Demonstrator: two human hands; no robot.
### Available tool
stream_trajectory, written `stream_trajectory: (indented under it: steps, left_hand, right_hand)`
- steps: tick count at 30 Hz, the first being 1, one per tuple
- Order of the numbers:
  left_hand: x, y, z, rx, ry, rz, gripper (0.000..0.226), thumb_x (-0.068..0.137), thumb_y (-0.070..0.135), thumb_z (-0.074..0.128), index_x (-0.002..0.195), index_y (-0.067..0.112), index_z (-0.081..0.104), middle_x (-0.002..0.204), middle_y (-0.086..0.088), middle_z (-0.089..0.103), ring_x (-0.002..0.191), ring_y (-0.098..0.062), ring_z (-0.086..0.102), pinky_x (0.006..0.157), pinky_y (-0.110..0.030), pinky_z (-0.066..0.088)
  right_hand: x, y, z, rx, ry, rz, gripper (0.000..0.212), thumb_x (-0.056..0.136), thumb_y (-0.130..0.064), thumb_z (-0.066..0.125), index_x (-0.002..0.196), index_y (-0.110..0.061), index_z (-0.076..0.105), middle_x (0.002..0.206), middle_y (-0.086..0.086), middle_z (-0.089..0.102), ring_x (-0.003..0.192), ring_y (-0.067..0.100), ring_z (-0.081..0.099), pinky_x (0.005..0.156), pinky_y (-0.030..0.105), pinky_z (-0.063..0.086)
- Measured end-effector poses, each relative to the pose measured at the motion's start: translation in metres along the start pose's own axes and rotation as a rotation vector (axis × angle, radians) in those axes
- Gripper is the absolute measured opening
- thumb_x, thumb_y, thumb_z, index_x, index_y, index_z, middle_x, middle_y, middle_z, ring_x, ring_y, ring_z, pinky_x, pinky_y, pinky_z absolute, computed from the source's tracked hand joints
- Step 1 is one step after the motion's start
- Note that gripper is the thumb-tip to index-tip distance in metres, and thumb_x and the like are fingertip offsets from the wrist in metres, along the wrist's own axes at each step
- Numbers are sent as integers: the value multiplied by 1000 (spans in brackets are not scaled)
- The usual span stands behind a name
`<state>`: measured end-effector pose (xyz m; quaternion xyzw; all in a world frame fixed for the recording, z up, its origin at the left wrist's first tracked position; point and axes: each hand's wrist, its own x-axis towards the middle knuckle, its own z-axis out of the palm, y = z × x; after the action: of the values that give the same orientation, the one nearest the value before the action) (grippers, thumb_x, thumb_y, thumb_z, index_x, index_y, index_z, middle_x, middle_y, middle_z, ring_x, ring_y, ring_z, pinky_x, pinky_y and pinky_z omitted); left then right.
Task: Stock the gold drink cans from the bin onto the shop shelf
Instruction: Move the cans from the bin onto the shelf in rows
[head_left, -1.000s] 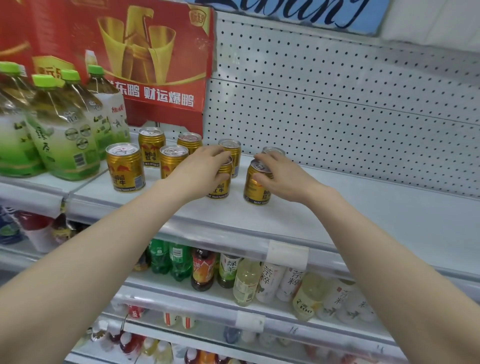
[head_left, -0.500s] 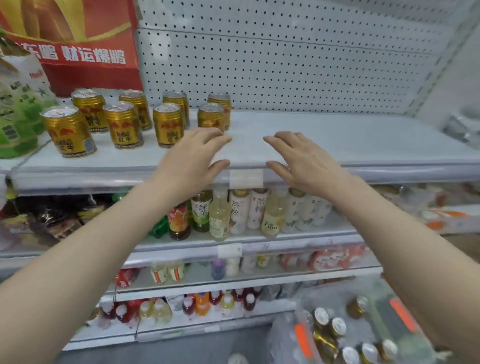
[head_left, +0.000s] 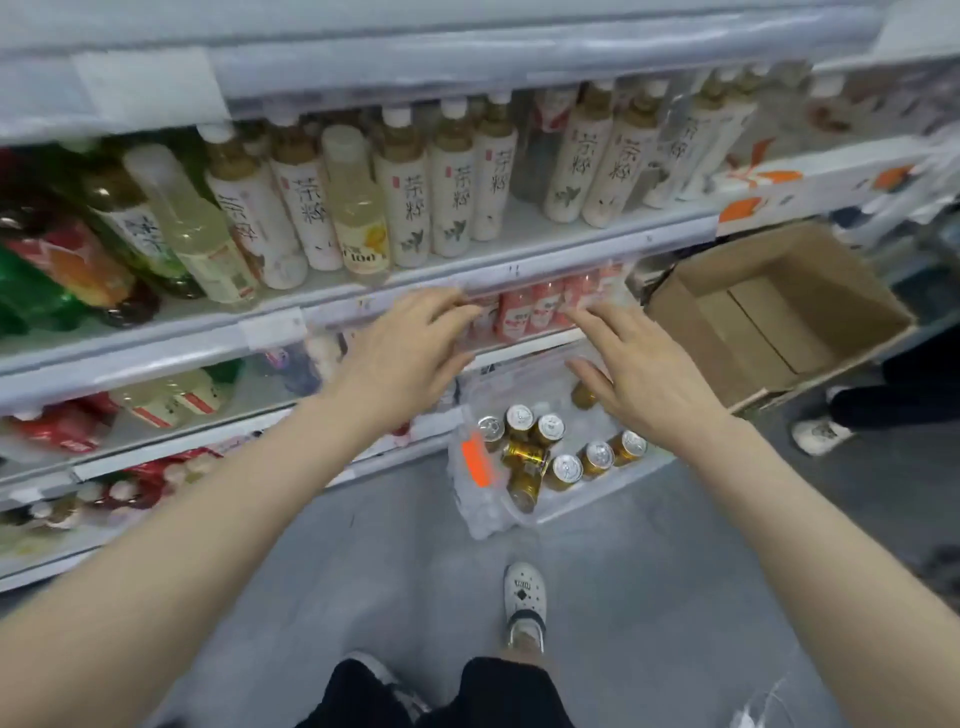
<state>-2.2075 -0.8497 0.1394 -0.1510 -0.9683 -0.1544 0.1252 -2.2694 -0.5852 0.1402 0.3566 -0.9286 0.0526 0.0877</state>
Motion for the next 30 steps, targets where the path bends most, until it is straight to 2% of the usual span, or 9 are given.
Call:
stream_trajectory:
  steps: [4, 7, 12, 14, 17, 21, 25, 27, 30]
  left_hand:
    - [20, 31, 85, -98, -140, -83, 47, 87, 27, 63, 131, 14, 53, 129, -7, 54, 119, -29, 50, 95, -42, 45]
    - [32, 49, 146, -164, -214, -161, 47, 86, 26, 65, 131, 14, 55, 130, -6, 55, 121, -29, 49, 96, -43, 46]
    - [57, 57, 250, -229, -283, -268, 43, 86, 22, 64, 128, 16, 57, 128, -5, 55, 119, -29, 48, 94, -43, 47]
    - [62, 51, 289, -222, -320, -292, 45, 85, 18, 64, 129, 15, 56, 129, -7, 54, 120, -30, 47, 95, -44, 46]
    - [60, 38, 341, -198, -377, -335, 51, 79, 12, 67, 128, 12, 55, 132, -13, 53, 121, -36, 47, 96, -48, 46]
    - [54, 20, 391, -149, -470, -356, 55, 76, 10, 69, 129, 11, 54, 134, -16, 50, 122, -39, 46, 95, -54, 45]
    - [51, 12, 422, -103, -507, -393, 64, 70, 4, 74, 131, 9, 54, 134, -19, 51, 122, -41, 47, 96, -54, 43]
    - [51, 9, 432, -101, -522, -407, 69, 72, 2, 74, 136, 10, 50, 140, -18, 46, 127, -40, 42, 98, -53, 41]
    - [54, 3, 445, -107, -578, -436, 75, 80, 3, 67, 147, 15, 34, 151, -14, 32, 135, -36, 30, 106, -47, 34]
  right_hand:
    - [-37, 52, 54, 107, -136, 88, 52, 96, -42, 40, 134, -8, 51, 126, 12, 56, 112, 33, 54, 91, 43, 47]
    - [-57, 89, 96, 165, -221, 139, 52, 93, -42, 41, 133, -10, 54, 122, 11, 59, 105, 34, 57, 79, 40, 49]
    - [-74, 141, 188, 253, -391, 161, 54, 81, -25, 68, 130, -7, 56, 119, 16, 60, 100, 39, 60, 73, 47, 56]
    - [-74, 152, 227, 278, -450, 176, 59, 75, -20, 76, 129, -6, 57, 117, 16, 61, 99, 39, 61, 73, 43, 55]
    - [-68, 159, 279, 318, -502, 188, 62, 76, -21, 75, 133, -6, 54, 120, 16, 59, 101, 39, 59, 77, 44, 54]
    - [-54, 161, 335, 347, -572, 196, 68, 87, -26, 65, 146, -11, 35, 137, 13, 45, 118, 33, 47, 92, 43, 45]
    - [-43, 159, 377, 420, -635, 219, 80, 84, -27, 70, 150, -15, 26, 146, 11, 35, 125, 32, 42, 99, 40, 41]
    - [-40, 158, 393, 457, -682, 208, 83, 83, -27, 72, 150, -15, 26, 148, 9, 34, 126, 32, 42, 100, 40, 41]
    - [-40, 159, 409, 553, -645, 238, 78, 78, -24, 76, 144, -16, 36, 143, 6, 42, 119, 31, 49, 96, 42, 45]
